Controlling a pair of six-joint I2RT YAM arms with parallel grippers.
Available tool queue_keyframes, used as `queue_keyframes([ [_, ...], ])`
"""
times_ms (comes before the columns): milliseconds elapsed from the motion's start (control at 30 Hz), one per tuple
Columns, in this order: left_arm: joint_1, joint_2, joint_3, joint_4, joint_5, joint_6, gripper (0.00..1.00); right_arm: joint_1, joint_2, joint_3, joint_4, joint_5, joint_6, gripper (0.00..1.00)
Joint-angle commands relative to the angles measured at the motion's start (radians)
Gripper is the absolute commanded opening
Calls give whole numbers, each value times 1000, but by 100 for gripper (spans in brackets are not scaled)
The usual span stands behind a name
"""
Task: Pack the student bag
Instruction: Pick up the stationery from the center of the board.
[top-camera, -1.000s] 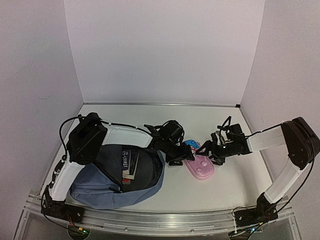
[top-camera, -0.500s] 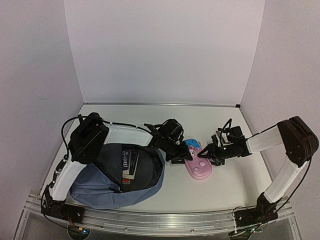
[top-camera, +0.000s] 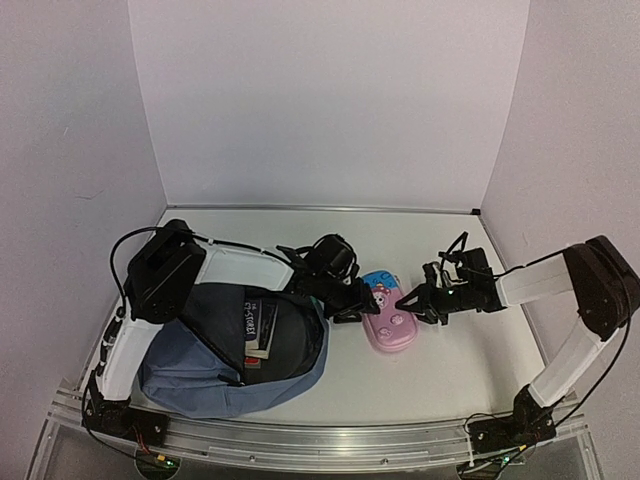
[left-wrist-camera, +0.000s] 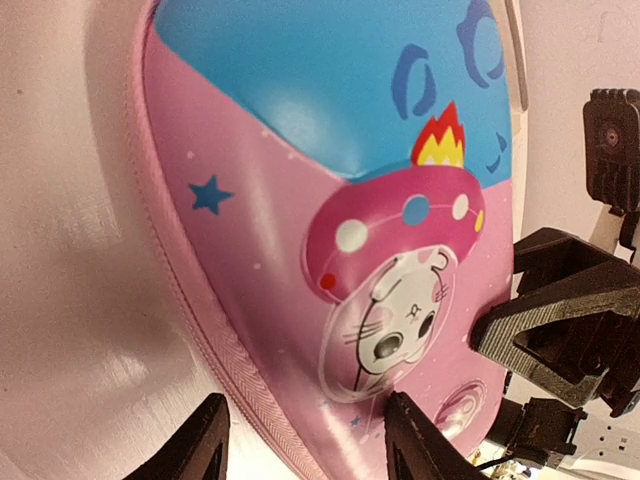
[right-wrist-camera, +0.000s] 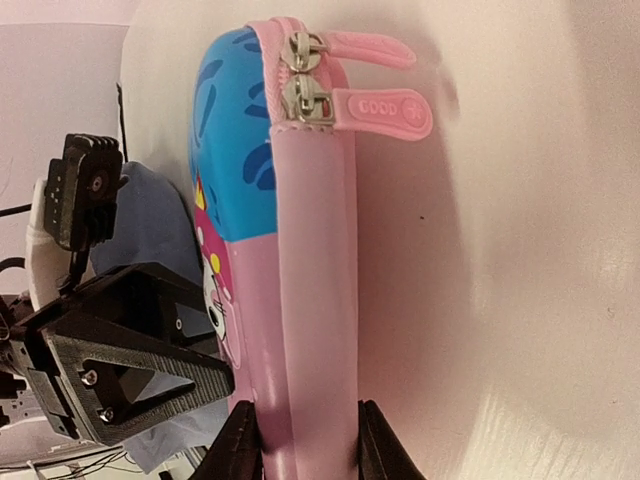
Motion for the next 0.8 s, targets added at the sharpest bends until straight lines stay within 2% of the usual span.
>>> queue_keyframes([
  [0,20,-184,-24,-7,-84,129,65,9,-104,43,61,-44,8,12],
  [100,24,-287,-55,-54,-143,218,75,9,-152,65,25,-26,-24,13],
  [200,36,-372,-90,-117,-199,256,86,9,-189,122,-93,-20,-110,13],
  [333,52,-488,-158,-128,-161,339,97,13,-230,173,-176,-43,-170,15],
  [433,57,-542,-166,-145,-52,403,100,34,-245,202,-205,-100,-199,15],
  [667,71,-614,-163,-250,2,480,100,157,-252,281,-218,-199,-233,17],
  [767,71,-632,-151,-317,-32,508,100,186,-242,311,-218,-224,-232,18],
])
